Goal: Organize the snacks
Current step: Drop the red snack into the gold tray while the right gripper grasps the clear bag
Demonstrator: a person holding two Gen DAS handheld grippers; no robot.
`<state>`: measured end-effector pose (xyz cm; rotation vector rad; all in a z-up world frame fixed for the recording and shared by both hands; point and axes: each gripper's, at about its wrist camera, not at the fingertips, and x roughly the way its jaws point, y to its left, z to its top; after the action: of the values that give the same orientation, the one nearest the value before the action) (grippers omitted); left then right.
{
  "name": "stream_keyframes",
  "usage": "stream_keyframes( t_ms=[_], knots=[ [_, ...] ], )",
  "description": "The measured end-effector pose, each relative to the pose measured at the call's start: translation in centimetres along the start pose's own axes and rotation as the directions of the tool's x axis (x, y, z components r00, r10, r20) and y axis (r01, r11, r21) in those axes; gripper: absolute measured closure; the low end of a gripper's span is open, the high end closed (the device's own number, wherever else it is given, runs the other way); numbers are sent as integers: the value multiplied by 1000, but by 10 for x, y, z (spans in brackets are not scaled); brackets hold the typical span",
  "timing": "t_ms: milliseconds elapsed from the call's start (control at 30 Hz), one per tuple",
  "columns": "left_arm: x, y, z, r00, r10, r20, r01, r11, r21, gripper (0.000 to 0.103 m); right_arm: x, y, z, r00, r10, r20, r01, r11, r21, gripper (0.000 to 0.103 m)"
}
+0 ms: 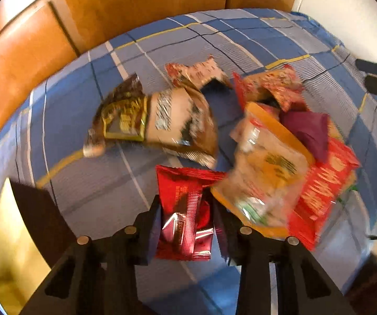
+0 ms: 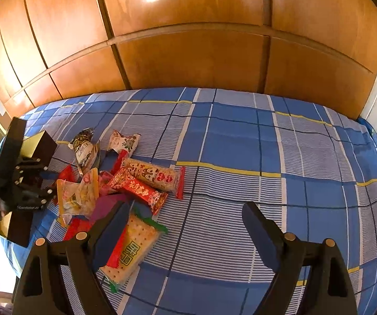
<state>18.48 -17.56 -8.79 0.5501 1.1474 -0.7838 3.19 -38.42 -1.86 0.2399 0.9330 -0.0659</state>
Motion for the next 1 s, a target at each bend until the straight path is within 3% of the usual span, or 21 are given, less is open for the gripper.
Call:
stream_keyframes(
  t_ms=[133, 467, 567, 767, 933, 1000],
  knots=[
    [-24, -8, -22, 999, -8, 52, 11, 998, -66, 67, 4, 6, -2, 999, 24, -25, -25, 999, -22, 27],
    [-78, -29, -74, 972, -45, 229, 95, 973, -212, 66, 27, 75, -25, 974, 160, -162, -194, 956, -221, 27],
    [-94, -24, -90, 962, -48, 269, 120, 959, -256, 66, 34, 89, -25, 970, 175, -171, -206, 960, -189, 27],
    [-121, -19, -115, 936, -41, 349, 156, 939, -307, 66, 42, 126, -22, 944, 283, -169, -304, 946, -112, 27],
    [-147, -9, -142, 909, -25, 416, 190, 913, -361, 66, 73, 129, -15, 921, 352, -169, -333, 934, 127, 24],
    [-158, 0, -154, 898, -16, 440, 210, 894, -397, 66, 82, 130, -12, 924, 347, -161, -317, 930, 184, 22]
  ],
)
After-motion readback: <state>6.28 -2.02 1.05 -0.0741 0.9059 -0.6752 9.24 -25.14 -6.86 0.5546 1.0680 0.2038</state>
